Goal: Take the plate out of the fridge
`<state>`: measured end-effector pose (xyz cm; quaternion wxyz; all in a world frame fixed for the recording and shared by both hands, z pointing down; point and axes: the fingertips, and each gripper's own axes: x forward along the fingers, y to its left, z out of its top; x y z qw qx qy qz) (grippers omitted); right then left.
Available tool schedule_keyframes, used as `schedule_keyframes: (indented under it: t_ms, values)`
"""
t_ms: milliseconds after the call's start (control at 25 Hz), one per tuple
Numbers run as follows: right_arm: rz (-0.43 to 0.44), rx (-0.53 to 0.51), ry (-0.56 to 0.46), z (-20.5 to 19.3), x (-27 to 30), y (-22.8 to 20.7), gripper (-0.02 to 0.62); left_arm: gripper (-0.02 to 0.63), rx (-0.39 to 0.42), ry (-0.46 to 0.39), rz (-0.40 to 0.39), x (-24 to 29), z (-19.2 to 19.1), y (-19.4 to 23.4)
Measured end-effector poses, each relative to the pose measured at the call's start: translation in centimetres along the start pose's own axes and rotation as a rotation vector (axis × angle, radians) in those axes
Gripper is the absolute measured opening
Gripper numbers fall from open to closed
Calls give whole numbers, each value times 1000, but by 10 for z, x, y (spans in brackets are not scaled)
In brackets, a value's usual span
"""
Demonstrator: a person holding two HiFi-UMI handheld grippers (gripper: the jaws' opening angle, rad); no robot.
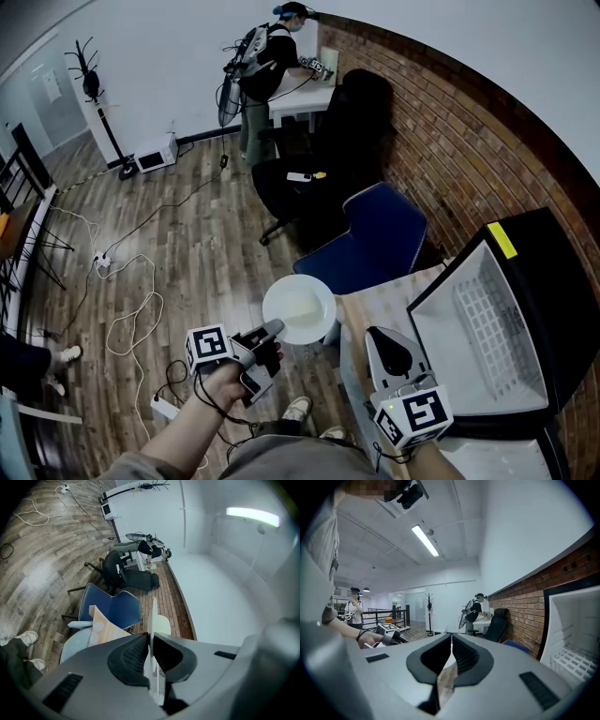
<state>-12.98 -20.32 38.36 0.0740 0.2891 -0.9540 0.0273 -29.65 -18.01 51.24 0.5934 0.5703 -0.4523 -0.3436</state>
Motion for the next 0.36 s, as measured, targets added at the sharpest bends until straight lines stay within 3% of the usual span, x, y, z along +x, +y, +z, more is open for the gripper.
schedule_keyframes:
  t_ms: [360]
  values:
    - [-14, 7, -8, 3, -6, -8, 32, 32, 17, 9, -4, 4, -3, -6]
